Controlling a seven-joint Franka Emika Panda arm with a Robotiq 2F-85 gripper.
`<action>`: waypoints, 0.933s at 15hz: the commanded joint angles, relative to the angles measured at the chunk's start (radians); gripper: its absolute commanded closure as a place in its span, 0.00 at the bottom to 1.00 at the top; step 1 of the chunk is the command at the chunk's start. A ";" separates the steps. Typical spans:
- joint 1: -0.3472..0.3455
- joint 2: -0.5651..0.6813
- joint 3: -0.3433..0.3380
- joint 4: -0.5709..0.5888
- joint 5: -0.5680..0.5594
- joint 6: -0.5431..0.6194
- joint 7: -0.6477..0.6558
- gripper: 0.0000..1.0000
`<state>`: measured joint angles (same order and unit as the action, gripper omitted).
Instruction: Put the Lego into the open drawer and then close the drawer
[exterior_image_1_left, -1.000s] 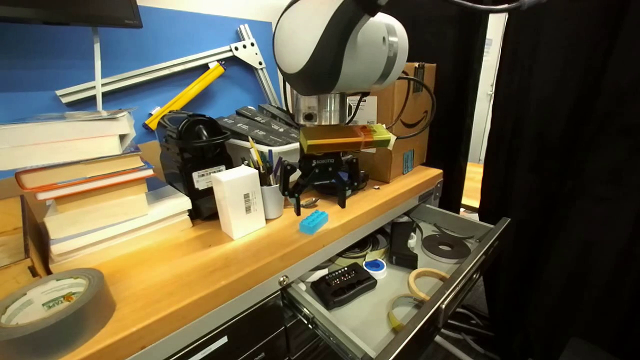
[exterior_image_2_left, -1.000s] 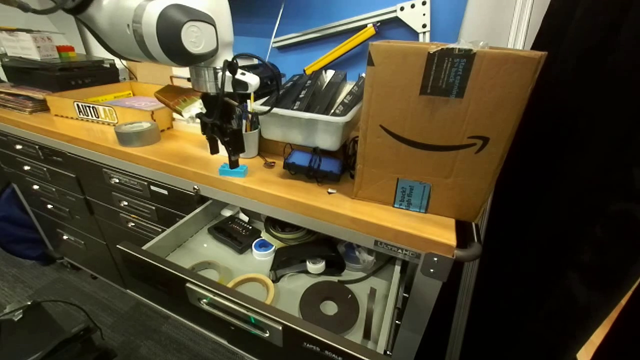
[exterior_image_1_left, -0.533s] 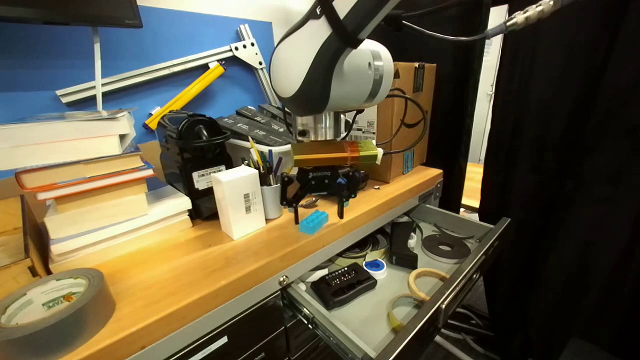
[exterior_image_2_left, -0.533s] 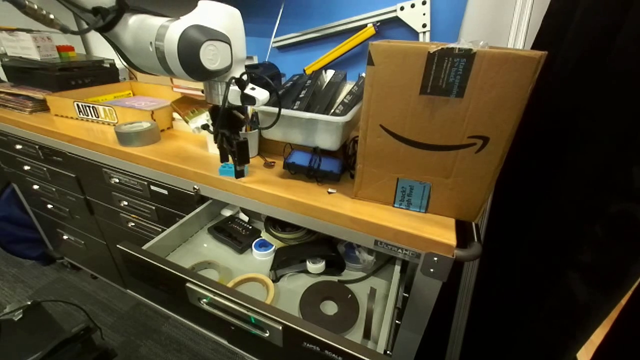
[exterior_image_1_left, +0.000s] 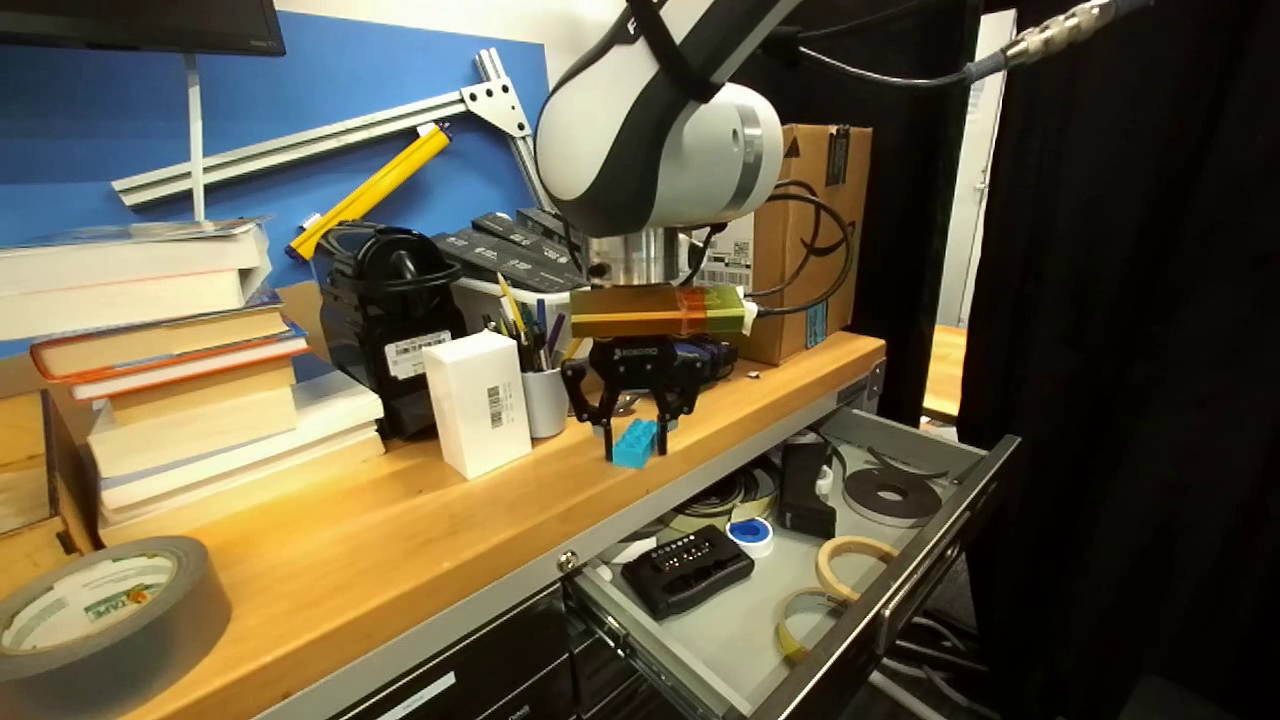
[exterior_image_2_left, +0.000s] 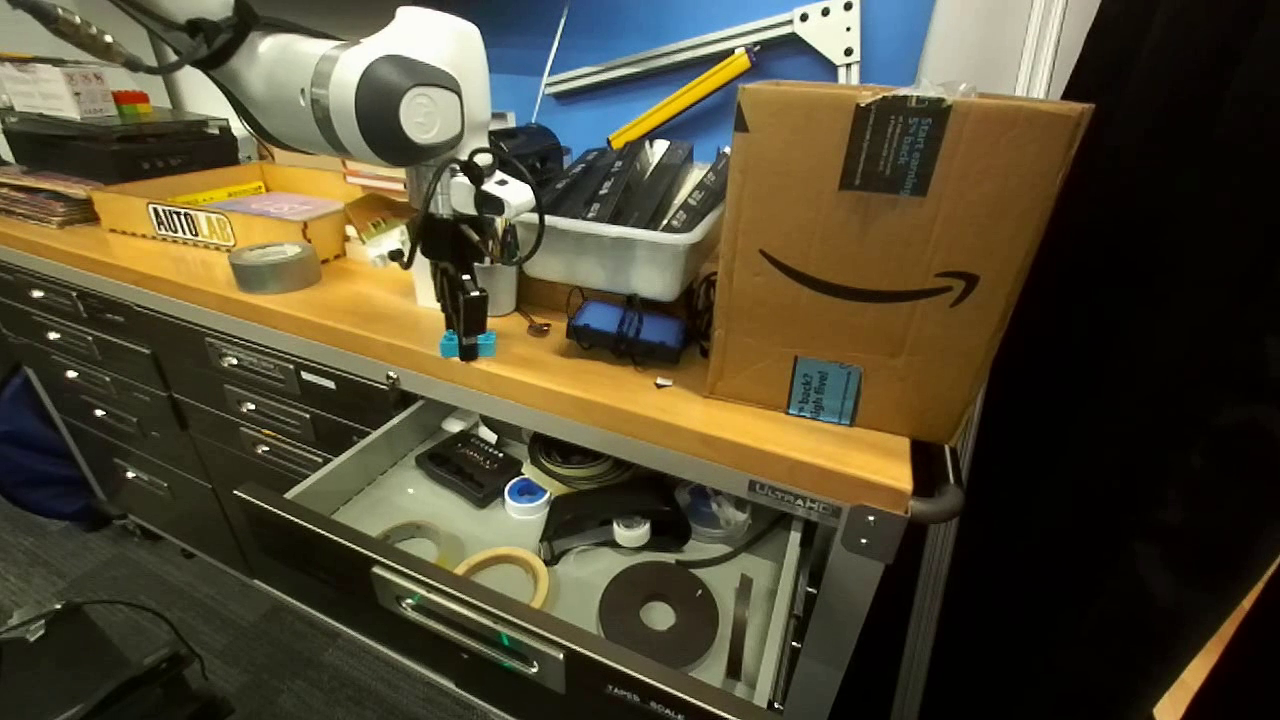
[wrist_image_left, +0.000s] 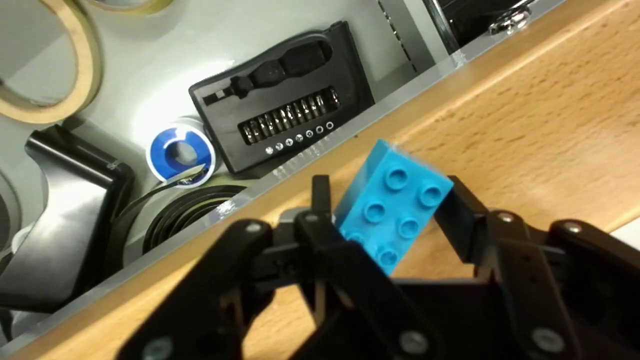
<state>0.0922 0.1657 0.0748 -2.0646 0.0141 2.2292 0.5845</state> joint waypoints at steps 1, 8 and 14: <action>0.004 -0.076 -0.018 -0.055 0.022 -0.011 0.026 0.74; -0.068 -0.255 -0.077 -0.315 0.050 0.014 0.049 0.85; -0.109 -0.177 -0.095 -0.405 0.121 0.105 0.019 0.82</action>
<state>-0.0110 -0.0414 -0.0238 -2.4454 0.0877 2.2628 0.6175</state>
